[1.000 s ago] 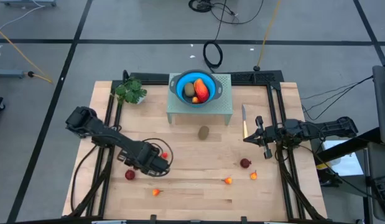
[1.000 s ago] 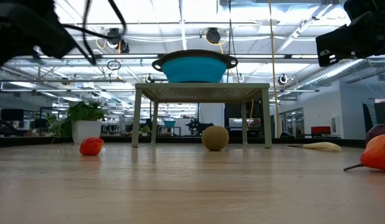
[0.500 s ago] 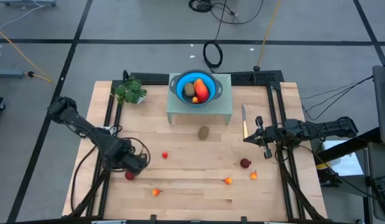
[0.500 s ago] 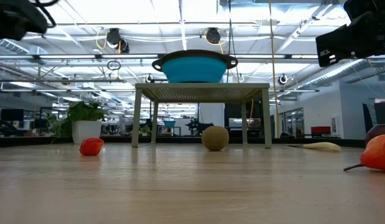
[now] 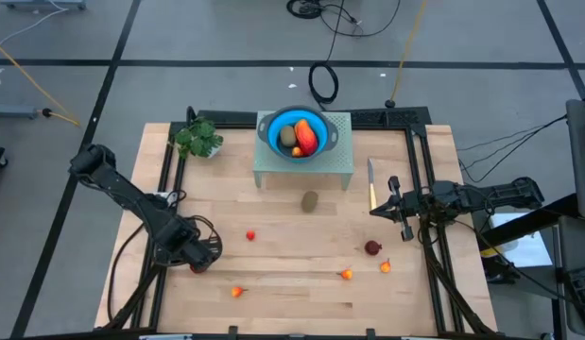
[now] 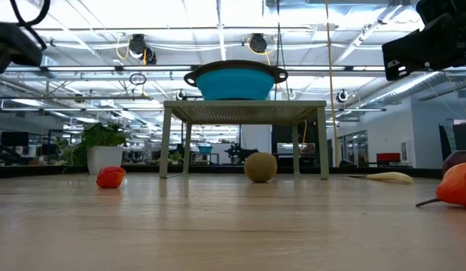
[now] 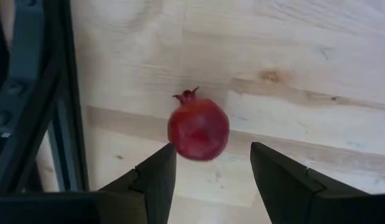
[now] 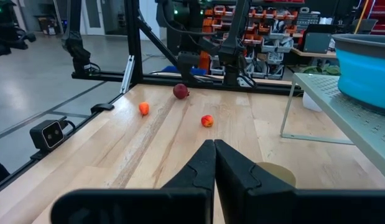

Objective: Pick & Place Fruit
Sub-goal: Put the pomegranate into the colander on the shelf

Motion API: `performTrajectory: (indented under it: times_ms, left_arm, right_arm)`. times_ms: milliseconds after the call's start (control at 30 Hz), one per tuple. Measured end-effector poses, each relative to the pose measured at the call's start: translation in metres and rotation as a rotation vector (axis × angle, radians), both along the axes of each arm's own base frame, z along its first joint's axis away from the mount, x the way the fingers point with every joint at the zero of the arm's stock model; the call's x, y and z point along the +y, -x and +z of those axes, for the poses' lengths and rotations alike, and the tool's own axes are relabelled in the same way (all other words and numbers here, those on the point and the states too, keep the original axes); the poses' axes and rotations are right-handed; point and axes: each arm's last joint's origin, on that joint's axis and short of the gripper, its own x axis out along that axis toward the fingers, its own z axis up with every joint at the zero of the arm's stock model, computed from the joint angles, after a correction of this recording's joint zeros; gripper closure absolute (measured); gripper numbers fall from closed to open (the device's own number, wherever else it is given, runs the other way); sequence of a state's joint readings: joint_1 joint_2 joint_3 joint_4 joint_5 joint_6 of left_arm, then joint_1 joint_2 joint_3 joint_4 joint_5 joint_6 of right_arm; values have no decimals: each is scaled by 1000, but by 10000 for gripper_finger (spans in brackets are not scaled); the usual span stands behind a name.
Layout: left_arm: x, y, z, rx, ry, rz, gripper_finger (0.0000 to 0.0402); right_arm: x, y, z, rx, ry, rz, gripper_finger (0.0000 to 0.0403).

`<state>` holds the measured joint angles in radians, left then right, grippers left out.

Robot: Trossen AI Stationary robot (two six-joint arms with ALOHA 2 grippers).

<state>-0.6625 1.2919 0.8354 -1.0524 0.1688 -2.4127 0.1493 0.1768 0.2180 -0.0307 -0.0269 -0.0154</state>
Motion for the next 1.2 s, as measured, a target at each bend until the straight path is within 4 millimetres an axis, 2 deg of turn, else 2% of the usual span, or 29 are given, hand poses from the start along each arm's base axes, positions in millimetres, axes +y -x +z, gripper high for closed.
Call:
performTrajectory:
  times_ms: [133, 300, 567, 700, 1000, 1200]
  left_arm:
    - [1, 2, -10, 5, 13, 4, 194]
    - [1, 3, -13, 8, 16, 3, 186]
    - [1, 2, -14, 15, 14, 6, 118]
    - [1, 2, -14, 18, 22, 14, 98]
    - [2, 6, -45, -16, 102, 27, 108]
    - [6, 11, -55, 4, 86, 30, 107]
  right_arm:
    - [0, 0, 0, -1, 0, 0, 403]
    - [0, 0, 0, -5, -1, 0, 403]
    - [0, 0, 0, -5, -1, -2, 403]
    - [0, 0, 0, -4, 0, -3, 403]
    - [0, 0, 0, -4, 0, -3, 403]
    - [0, 0, 0, -4, 0, -4, 403]
